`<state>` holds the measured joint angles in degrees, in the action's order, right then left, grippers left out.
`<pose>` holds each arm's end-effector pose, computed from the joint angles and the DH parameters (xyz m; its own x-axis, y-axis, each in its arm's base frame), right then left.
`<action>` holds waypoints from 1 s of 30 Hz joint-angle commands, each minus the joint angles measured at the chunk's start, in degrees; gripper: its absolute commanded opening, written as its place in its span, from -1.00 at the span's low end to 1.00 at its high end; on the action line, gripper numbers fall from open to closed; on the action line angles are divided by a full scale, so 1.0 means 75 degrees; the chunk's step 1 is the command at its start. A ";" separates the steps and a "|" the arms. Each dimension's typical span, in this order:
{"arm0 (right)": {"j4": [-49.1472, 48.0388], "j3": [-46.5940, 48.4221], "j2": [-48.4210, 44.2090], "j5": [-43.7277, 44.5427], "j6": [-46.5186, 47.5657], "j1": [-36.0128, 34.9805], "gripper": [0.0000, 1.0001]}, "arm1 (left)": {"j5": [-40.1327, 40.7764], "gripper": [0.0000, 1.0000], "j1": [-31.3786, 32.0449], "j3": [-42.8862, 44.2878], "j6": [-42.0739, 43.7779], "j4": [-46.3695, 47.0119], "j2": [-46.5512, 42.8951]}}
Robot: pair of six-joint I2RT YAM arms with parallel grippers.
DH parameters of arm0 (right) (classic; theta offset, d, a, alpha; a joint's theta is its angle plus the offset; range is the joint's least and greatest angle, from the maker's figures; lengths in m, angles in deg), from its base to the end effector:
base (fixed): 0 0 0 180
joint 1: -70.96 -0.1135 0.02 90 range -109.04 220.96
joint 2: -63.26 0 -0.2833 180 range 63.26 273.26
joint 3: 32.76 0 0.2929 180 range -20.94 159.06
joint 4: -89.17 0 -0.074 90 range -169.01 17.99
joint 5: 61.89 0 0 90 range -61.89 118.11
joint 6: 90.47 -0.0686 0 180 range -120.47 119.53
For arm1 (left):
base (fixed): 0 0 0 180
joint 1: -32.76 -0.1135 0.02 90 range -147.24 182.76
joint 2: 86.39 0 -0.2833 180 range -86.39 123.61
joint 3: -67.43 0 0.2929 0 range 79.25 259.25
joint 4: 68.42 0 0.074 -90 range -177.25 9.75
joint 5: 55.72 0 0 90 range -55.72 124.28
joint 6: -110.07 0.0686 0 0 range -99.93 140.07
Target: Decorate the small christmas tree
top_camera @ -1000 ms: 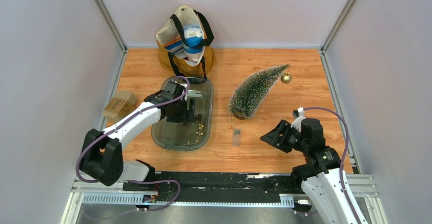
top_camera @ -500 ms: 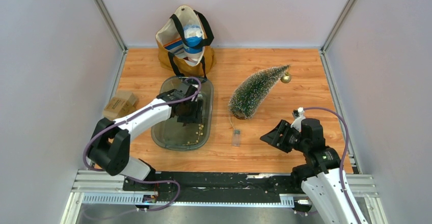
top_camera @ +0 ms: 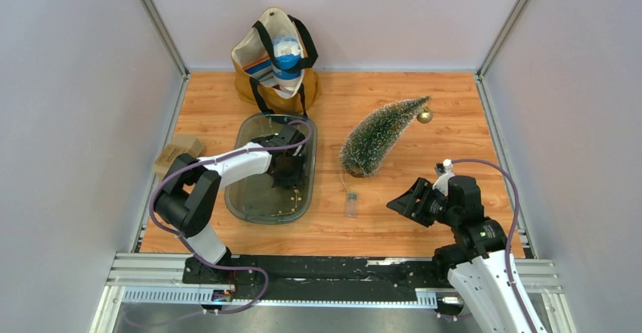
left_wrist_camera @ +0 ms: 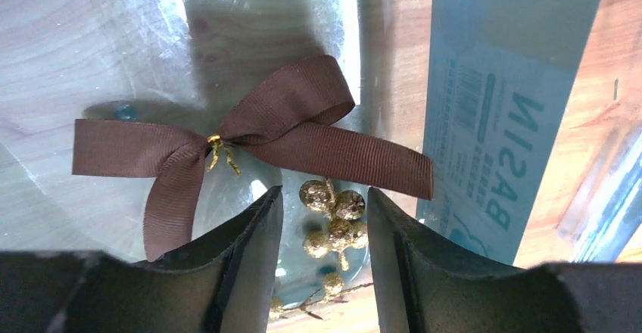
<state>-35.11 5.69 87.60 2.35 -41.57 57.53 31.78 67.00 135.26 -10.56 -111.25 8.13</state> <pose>0.1365 0.0632 0.2115 -0.8320 0.4100 -0.3737 0.0288 0.7046 0.7090 0.2909 -0.2016 0.1308 -0.9592 0.0371 -0.2802 0.1000 0.9718 -0.2134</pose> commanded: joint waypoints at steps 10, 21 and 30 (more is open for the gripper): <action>-0.0134 0.0293 -0.0022 0.0118 0.0019 -0.0049 0.19 | 0.0099 -0.46 0.0228 0.0196 -0.0134 0.0232 -0.0098; -0.0006 0.0199 -0.0198 0.0235 -0.0074 -0.0037 0.22 | 0.0170 -0.51 0.0228 0.0371 0.0029 -0.0365 -0.1328; -0.0204 0.0175 -0.0444 0.0095 -0.0191 -0.0037 0.22 | -0.0017 -0.51 0.0228 0.0489 -0.0110 -0.0671 -0.2804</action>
<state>-35.11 5.69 85.37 3.16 -42.31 57.53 32.65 68.40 136.42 -10.93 -115.05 -7.68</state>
